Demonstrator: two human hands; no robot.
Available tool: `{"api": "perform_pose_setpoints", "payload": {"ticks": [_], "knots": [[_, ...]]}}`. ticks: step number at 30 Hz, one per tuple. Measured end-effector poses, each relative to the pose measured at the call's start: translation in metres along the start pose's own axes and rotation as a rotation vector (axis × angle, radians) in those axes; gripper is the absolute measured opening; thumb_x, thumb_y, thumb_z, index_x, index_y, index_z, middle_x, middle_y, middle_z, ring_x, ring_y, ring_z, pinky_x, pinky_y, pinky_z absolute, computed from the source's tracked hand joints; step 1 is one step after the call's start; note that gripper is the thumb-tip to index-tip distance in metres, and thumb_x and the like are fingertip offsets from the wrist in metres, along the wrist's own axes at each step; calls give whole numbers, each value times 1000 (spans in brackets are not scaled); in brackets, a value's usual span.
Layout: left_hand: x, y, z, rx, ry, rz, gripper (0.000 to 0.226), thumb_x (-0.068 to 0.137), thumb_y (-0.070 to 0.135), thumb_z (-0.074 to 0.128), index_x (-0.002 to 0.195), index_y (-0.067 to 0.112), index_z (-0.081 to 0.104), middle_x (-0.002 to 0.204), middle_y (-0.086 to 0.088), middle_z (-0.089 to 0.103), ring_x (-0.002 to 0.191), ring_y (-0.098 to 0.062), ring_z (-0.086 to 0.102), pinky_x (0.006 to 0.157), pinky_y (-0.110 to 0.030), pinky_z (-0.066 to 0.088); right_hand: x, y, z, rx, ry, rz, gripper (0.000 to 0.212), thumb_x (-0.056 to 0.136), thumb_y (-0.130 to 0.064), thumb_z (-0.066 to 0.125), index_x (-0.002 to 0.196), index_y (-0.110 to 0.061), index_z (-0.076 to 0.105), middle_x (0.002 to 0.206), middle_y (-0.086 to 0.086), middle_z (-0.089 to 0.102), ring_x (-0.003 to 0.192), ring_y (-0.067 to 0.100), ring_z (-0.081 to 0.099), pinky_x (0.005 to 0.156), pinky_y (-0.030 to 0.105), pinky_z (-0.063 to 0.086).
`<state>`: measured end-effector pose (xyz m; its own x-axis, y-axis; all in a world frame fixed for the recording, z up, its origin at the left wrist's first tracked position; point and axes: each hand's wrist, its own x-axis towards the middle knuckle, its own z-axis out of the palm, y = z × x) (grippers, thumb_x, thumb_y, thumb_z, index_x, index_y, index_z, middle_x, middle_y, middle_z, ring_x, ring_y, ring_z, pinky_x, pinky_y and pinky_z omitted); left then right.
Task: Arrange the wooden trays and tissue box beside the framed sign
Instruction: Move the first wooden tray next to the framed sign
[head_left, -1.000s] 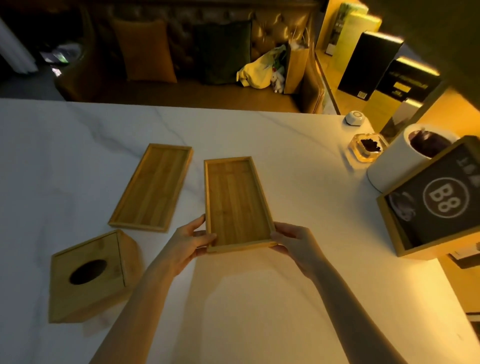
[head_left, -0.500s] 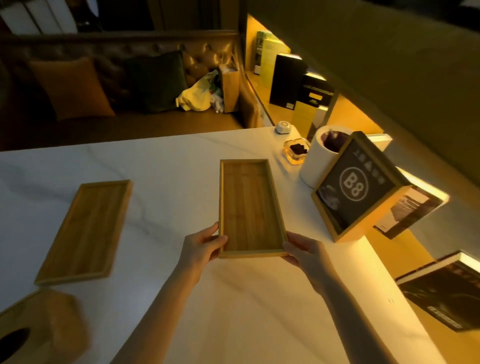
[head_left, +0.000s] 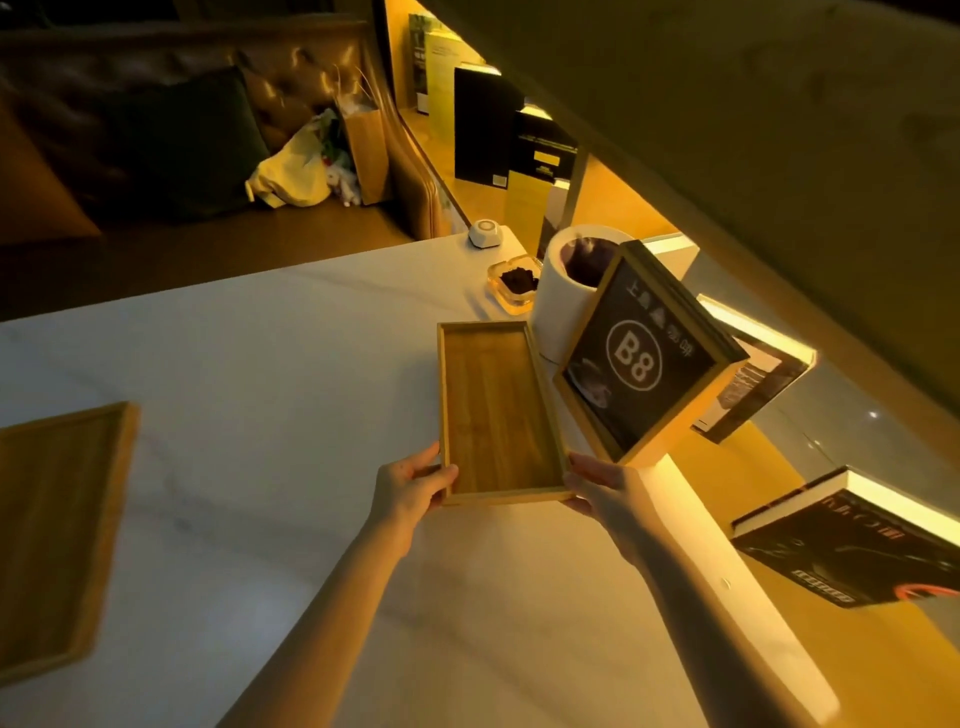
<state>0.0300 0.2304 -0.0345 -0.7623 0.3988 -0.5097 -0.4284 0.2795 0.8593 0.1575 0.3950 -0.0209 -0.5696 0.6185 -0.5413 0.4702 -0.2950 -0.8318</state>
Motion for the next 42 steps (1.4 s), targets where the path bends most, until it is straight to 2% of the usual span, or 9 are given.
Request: {"api": "perform_pose_setpoints", "payload": {"ticks": [7, 10, 13, 19, 24, 29, 32, 36, 42], "knots": [[21, -3, 9, 42, 38, 19, 46, 80, 5, 61, 123, 5, 48, 105, -13, 63, 91, -22, 59, 71, -23, 50, 29, 1, 1, -112, 13, -15, 31, 86, -5, 58, 116, -2, 57, 104, 8, 58, 96, 22, 57, 79, 28, 51], [29, -8, 14, 139, 63, 63, 46, 78, 6, 63, 122, 4, 49, 113, -18, 64, 95, -25, 60, 86, -34, 51, 33, 3, 2, -288, 30, -148, 27, 89, -3, 53, 114, 1, 59, 95, 8, 63, 89, 24, 59, 83, 35, 52], [33, -13, 18, 317, 92, 141, 45, 77, 10, 65, 120, 4, 52, 117, -20, 63, 105, -28, 60, 94, -34, 47, 39, 12, 4, -531, 134, -310, 26, 89, -5, 51, 114, -1, 60, 113, 16, 66, 100, 29, 62, 85, 33, 51], [36, -21, 26, 490, 140, 226, 45, 77, 10, 66, 119, 4, 54, 107, -21, 63, 97, -29, 60, 78, -23, 40, 46, 30, 12, -631, 283, -403, 26, 89, -4, 52, 113, -4, 62, 111, 13, 68, 99, 28, 63, 79, 25, 44], [37, -29, 26, 621, 126, 321, 46, 78, 13, 65, 121, 4, 52, 111, -20, 60, 98, -29, 59, 81, -21, 38, 48, 40, 14, -658, 317, -359, 27, 90, -8, 51, 116, -6, 60, 112, 13, 67, 101, 30, 62, 85, 33, 48], [32, -42, 20, 904, 84, 559, 48, 86, 20, 53, 130, 6, 40, 130, -21, 50, 116, -31, 53, 89, -28, 46, 26, 51, 29, -991, 391, -613, 32, 84, -12, 62, 114, -5, 59, 112, 16, 68, 106, 33, 62, 88, 42, 51], [34, -50, 11, 1185, -2, 653, 55, 90, 35, 37, 138, 10, 26, 148, -16, 30, 136, -30, 31, 105, -39, 35, 15, 70, 42, -1167, 247, -593, 46, 92, -31, 41, 132, -7, 43, 138, 14, 47, 132, 30, 36, 107, 47, 26], [37, -53, 6, 1292, -135, 602, 70, 83, 49, 8, 141, 11, 8, 154, -9, 12, 142, -23, 10, 114, -39, 12, 11, 82, 39, -1216, 123, -509, 72, 84, -55, -7, 141, -13, 5, 152, 5, 5, 139, 22, -3, 110, 40, -5], [31, -57, 17, 1258, -179, 587, 76, 78, 55, 5, 141, 12, 4, 155, -9, 7, 143, -22, 5, 113, -35, 4, 11, 81, 26, -1190, 103, -471, 70, 78, -58, -16, 135, -17, -12, 146, -1, -12, 138, 20, -12, 109, 32, -11]]}}
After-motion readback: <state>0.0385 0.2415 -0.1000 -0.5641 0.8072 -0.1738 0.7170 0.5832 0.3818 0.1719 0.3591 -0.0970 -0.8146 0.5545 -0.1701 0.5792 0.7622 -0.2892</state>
